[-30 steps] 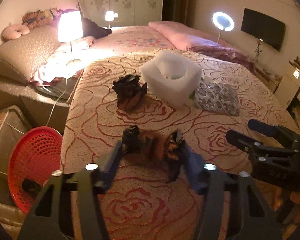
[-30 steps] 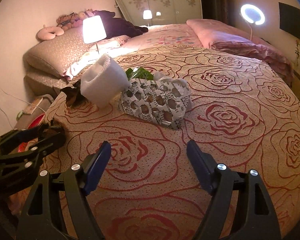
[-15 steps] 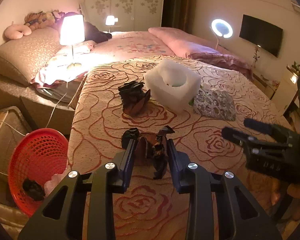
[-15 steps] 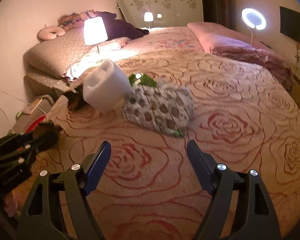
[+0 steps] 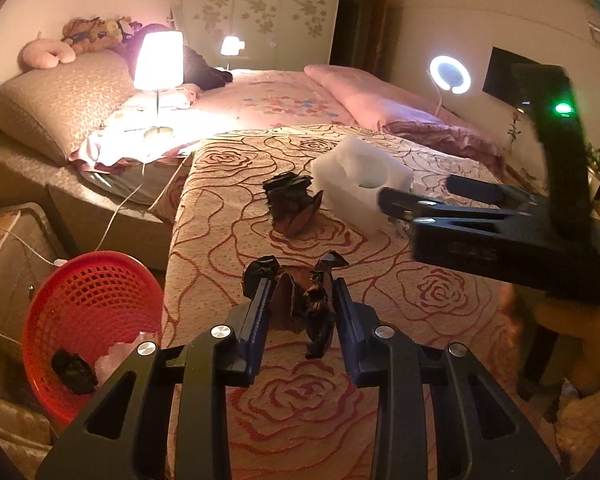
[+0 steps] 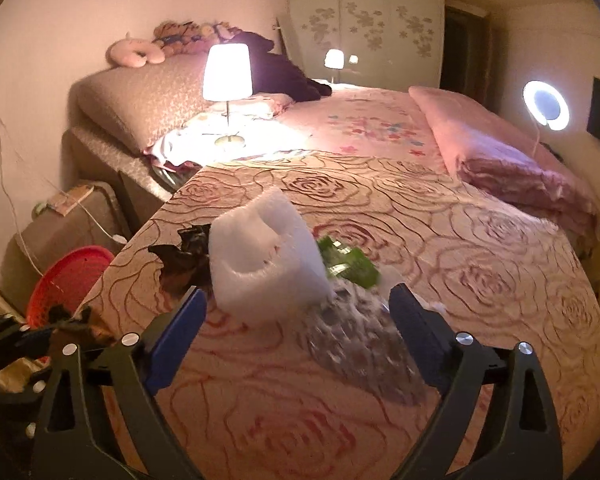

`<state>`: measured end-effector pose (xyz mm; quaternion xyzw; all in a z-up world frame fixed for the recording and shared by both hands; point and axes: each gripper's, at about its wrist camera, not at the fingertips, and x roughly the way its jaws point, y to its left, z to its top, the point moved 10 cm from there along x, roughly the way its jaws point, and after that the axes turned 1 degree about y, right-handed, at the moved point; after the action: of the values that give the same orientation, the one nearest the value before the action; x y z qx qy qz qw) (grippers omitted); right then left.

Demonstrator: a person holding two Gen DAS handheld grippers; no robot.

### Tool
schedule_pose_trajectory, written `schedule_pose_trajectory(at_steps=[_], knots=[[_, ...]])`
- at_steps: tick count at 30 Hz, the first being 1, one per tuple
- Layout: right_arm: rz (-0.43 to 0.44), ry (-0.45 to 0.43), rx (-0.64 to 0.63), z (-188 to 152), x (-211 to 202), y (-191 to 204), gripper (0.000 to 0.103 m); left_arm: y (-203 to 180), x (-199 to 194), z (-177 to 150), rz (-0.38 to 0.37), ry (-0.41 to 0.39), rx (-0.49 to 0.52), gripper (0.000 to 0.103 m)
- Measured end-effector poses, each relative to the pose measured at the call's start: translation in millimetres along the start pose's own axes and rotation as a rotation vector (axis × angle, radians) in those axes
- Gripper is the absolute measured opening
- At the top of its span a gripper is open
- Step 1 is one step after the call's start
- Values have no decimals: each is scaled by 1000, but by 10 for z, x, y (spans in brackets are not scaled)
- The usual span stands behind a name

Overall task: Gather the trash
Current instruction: 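Grasp the white foam block with the right tool while the left tool holds the wrapper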

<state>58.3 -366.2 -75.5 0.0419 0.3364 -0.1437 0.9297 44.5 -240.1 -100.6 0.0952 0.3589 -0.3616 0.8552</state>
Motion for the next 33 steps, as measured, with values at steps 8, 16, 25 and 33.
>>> schedule_pose_trajectory(at_steps=[8, 16, 25, 33], knots=[[-61, 15, -90, 71, 240, 127, 90, 99, -49, -9, 12, -6, -11, 30], [-76, 16, -127, 76, 244, 183, 65, 190, -76, -36, 25, -3, -33, 30], [75, 12, 33, 11, -171, 214, 64, 251, -162, -21, 31, -18, -44, 30], [136, 84, 93, -427, -421, 293, 64, 352, -243, -37, 50, -27, -57, 30]])
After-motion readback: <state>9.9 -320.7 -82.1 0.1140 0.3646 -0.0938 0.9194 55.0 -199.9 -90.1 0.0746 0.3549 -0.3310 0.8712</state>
